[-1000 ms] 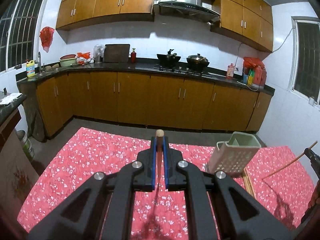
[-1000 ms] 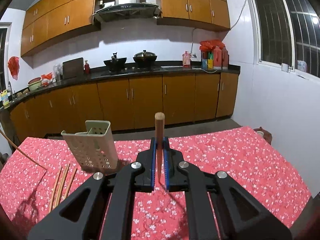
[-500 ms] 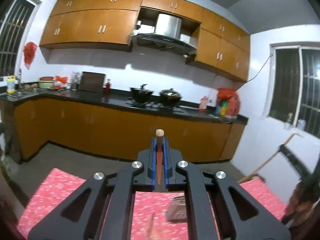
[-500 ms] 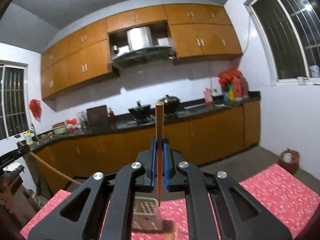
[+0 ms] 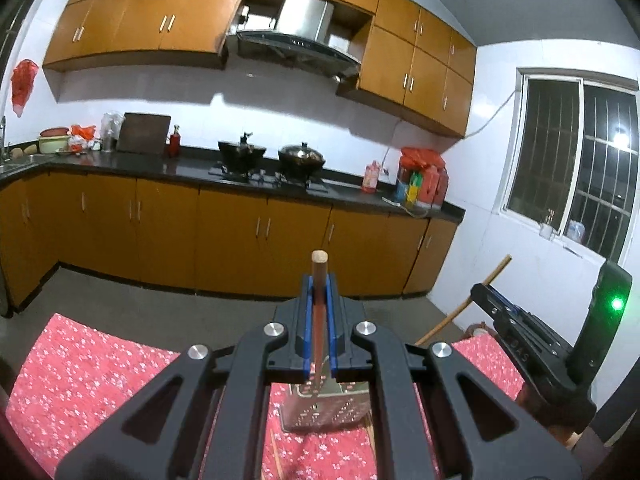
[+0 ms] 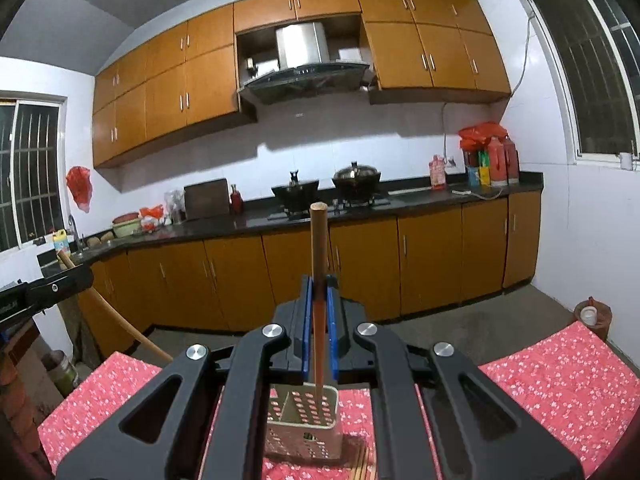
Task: Organize utensils
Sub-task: 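Drop the right tool's chopstick into the holder while the left tool releases its own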
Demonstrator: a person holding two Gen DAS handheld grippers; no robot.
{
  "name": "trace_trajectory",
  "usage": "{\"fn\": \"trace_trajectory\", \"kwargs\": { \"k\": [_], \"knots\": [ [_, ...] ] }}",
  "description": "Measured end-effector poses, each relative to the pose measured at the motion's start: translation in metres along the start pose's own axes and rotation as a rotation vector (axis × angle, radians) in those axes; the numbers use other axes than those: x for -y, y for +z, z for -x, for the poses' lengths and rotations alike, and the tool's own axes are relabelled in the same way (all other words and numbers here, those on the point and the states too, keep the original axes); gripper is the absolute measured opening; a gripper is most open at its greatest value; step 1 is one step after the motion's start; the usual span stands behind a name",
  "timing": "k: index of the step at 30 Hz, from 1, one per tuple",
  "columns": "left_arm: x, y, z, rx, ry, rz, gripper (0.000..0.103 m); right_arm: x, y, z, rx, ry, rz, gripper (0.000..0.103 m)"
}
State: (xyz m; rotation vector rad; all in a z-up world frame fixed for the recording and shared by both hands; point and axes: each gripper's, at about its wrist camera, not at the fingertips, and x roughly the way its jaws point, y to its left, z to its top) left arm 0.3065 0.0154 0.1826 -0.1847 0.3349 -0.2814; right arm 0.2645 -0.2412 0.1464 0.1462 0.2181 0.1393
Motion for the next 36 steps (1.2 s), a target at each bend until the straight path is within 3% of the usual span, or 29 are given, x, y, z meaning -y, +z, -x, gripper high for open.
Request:
{"fn": "trace_trajectory", "kwargs": {
  "k": [14, 17, 19, 21, 32, 36],
  "knots": [
    [-0.006, -0.037, -0.053, -0.116, 0.032, 0.002, 0.007, -0.002, -0.024, -0.02, -0.112, 0.024, -0.005, 0.008],
    [-0.01, -0.039, -0.053, -0.121, 0.037, 0.014, 0.014, -0.002, -0.025, -0.017, -0.117, 0.025, -0.002, 0.01],
    [-0.013, -0.038, -0.051, -0.115, 0.041, 0.021, 0.024, -0.001, -0.024, -0.013, -0.112, 0.026, -0.014, 0.028],
    [-0.015, -0.037, -0.046, -0.105, 0.041, 0.026, 0.025, -0.001, -0.021, -0.009, -0.099, 0.024, -0.021, 0.035],
    [-0.03, -0.042, 0.004, -0.048, 0.063, 0.058, 0.033, 0.014, -0.019, 0.05, -0.038, -0.003, -0.03, 0.039],
    [-0.04, -0.064, 0.024, -0.065, 0.127, 0.035, 0.039, 0.032, -0.051, 0.057, -0.128, -0.071, -0.012, 0.039]
  ]
}}
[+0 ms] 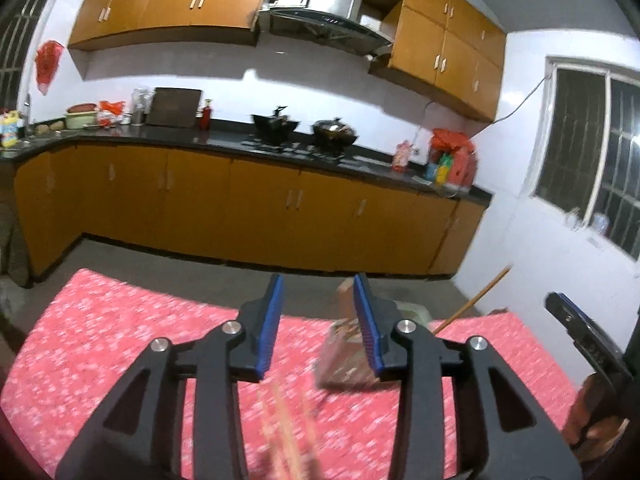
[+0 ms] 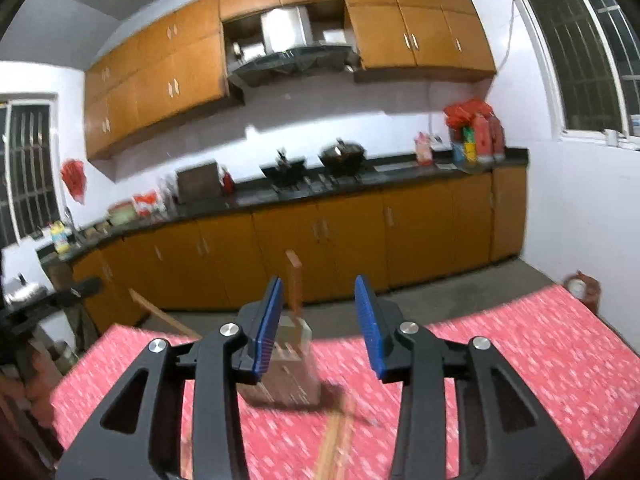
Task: Organize utensils
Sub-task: 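Drop the right tool's chopstick into the holder while the left tool releases its own, then grasp another wooden chopstick with the right tool while the left tool grasps one too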
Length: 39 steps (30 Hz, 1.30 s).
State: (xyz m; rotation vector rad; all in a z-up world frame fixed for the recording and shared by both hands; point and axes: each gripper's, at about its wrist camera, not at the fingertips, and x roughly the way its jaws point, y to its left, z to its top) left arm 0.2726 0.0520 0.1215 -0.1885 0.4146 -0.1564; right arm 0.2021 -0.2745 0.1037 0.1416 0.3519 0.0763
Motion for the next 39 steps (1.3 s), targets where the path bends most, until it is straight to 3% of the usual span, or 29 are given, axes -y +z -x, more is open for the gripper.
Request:
{"fn": "trace_trajectory", "kwargs": {
  "k": [3, 6, 8, 11, 21, 25, 31, 39],
  "knots": [
    [-0.014, -0.034, 0.0, -0.065, 0.074, -0.026, 0.04, 0.013, -0.042, -0.02, -0.157, -0.038, 0.003, 0.039],
    [-0.027, -0.069, -0.01, -0.164, 0.126, -0.034, 0.04, 0.023, -0.084, -0.045, -0.338, -0.03, -0.032, 0.021],
    [-0.035, -0.09, -0.015, -0.225, 0.15, -0.025, 0.04, 0.023, -0.113, -0.057, -0.433, -0.017, -0.054, 0.018],
    [-0.045, -0.113, -0.021, -0.295, 0.161, 0.001, 0.039, 0.016, -0.139, -0.068, -0.502, -0.008, -0.053, 0.017],
    [-0.052, -0.155, -0.032, -0.398, 0.132, 0.052, 0.039, 0.0, -0.167, -0.084, -0.579, -0.004, -0.022, 0.017],
    [-0.042, -0.159, -0.035, -0.415, 0.11, 0.055, 0.038, 0.001, -0.17, -0.085, -0.571, -0.05, 0.015, 0.007],
    [-0.037, -0.169, -0.038, -0.441, 0.058, 0.061, 0.027, 0.033, -0.167, -0.083, -0.553, -0.15, -0.067, 0.007],
    [-0.022, -0.187, -0.047, -0.498, 0.028, 0.033, 0.02, 0.04, -0.168, -0.08, -0.545, -0.159, -0.052, 0.007]
  ]
}}
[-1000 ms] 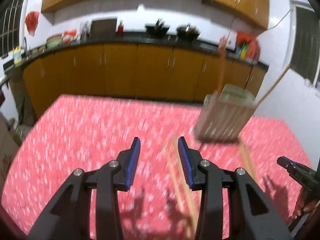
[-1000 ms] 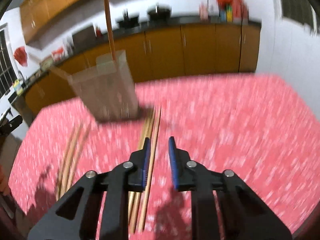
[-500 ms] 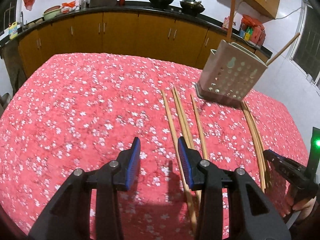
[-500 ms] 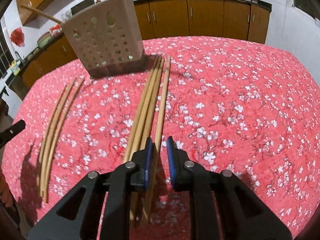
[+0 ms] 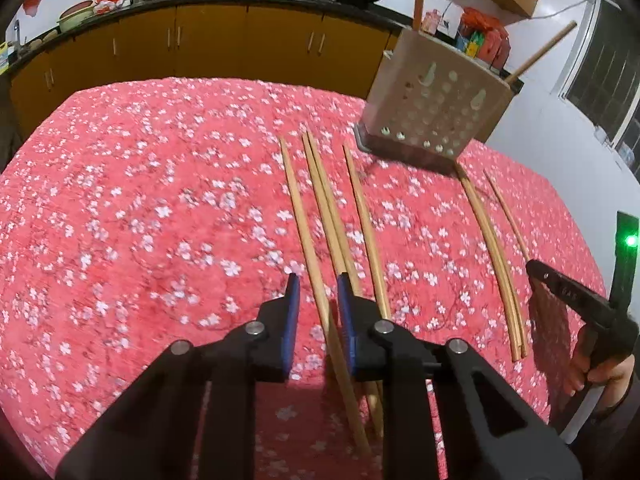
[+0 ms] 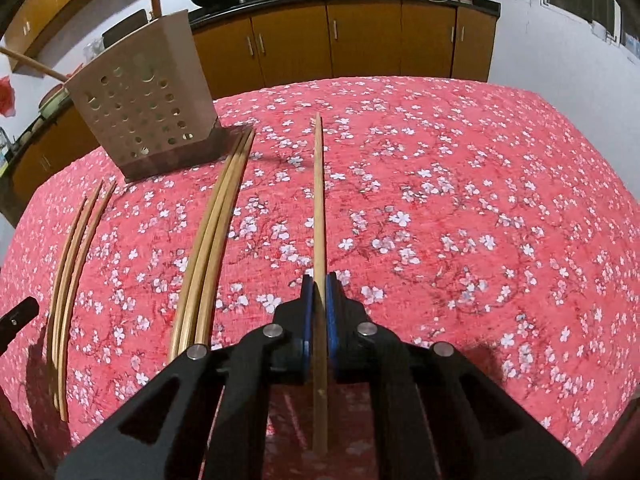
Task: Organize utensils
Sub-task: 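Grasp another wooden chopstick with the right tool while the left tool grasps one too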
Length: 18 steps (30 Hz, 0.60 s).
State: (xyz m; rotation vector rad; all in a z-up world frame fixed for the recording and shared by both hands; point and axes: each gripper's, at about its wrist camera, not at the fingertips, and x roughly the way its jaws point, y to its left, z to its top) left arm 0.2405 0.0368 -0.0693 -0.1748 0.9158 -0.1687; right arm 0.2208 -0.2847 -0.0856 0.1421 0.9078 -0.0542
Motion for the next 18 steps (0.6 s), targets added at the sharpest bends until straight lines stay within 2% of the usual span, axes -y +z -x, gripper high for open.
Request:
{"fn": "trace_trajectory", "kwargs": {
  "k": [5, 9, 18],
  "knots": [
    [0.009, -0.005, -0.012, -0.039, 0.038, -0.026, 0.014, -0.002, 0.0, 0.002, 0.002, 0.005, 0.002, 0.007],
    [0.011, -0.007, -0.013, -0.031, 0.076, -0.038, 0.01, -0.003, -0.003, 0.005, 0.006, 0.005, 0.021, 0.007],
    [-0.014, 0.016, -0.021, -0.017, 0.147, -0.034, 0.008, -0.008, 0.002, 0.001, 0.003, 0.017, 0.034, 0.008]
  ]
}}
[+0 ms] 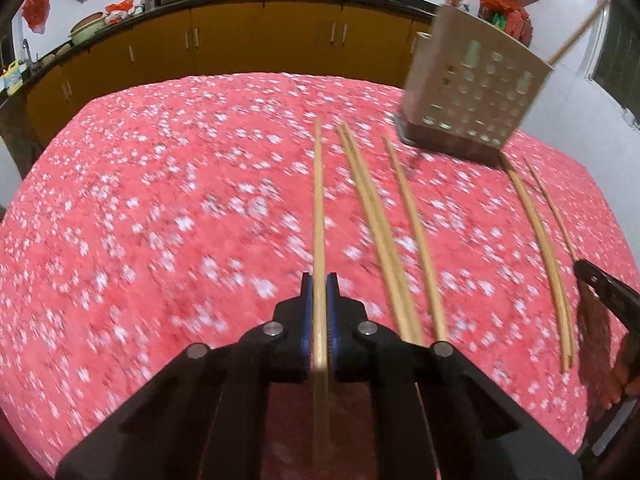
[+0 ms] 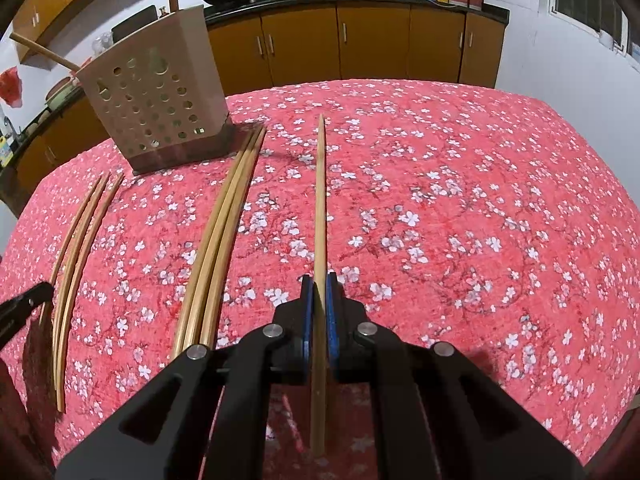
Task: Organize utensils
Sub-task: 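Grasp another wooden chopstick with the right tool while the left tool grasps one too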
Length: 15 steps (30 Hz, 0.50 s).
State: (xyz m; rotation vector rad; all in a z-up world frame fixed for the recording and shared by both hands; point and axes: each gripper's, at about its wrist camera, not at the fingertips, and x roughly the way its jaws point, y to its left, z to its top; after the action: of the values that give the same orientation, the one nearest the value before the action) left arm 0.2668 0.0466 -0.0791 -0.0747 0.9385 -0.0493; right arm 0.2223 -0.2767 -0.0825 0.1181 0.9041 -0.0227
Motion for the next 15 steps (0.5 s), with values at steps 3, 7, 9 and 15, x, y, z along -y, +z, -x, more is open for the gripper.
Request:
{"fn": "trace_trajectory", "kwargs": {
  "k": [3, 7, 9, 15],
  "knots": [
    [-0.008, 0.01, -0.006, 0.007, 0.021, -0.004, 0.008, -0.004, 0.006, -0.006, 0.0, 0.008, 0.006, 0.007],
    [-0.018, 0.022, -0.013, 0.02, 0.023, 0.004, 0.008, -0.008, 0.018, -0.016, 0.011, 0.004, 0.008, 0.007],
    [-0.02, 0.026, -0.015, 0.025, 0.019, 0.003, 0.008, -0.009, 0.024, -0.023, 0.017, -0.003, 0.006, 0.007],
    [-0.027, 0.022, -0.008, 0.025, -0.014, 0.033, 0.011, -0.002, 0.02, -0.019, 0.012, 0.021, -0.011, 0.008]
  ]
}}
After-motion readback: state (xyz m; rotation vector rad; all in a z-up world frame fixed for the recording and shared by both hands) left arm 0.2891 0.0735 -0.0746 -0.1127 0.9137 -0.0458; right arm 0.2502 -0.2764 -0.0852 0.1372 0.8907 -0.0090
